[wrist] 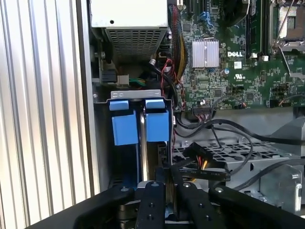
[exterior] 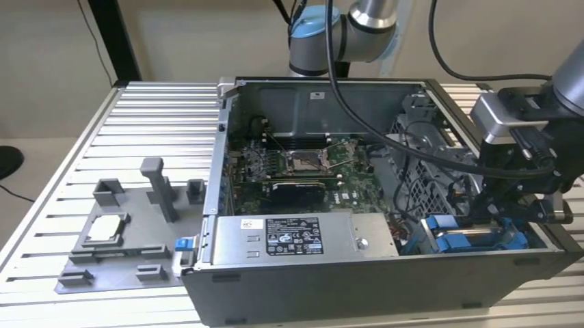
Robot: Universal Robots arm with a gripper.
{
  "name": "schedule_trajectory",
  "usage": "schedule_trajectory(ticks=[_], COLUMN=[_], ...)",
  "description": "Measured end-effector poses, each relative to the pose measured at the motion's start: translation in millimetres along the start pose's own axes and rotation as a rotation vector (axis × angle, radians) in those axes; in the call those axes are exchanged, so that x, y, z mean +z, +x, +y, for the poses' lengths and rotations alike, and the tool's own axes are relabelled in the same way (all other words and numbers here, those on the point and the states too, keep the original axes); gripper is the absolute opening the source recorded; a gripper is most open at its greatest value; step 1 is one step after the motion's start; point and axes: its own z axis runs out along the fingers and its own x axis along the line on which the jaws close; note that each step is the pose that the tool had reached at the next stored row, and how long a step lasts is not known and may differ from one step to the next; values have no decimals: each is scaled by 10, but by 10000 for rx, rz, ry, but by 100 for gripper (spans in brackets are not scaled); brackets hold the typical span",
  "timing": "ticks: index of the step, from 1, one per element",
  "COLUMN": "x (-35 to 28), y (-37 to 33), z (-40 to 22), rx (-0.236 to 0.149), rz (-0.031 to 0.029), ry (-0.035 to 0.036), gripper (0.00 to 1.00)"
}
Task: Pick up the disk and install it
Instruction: 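Insert the second disk wire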
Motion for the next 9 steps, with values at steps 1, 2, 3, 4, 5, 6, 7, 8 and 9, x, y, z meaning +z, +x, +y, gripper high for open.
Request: schedule_trajectory(ticks=[1,2,3,4,5,6,7,8,9], x=[7,16,23,28,33,37,41,45,47], y=[1,2,3,4,4,5,4,3,2], z=[0,0,0,0,0,1,1,1,1], rx=[2,6,14,26,38,49,62,74,81], rz=[-1,-1,0,2,2,2,1,0,-1], ry=[0,1,2,3,4,6,7,8,9], gripper=[0,0,0,0,0,0,0,0,0])
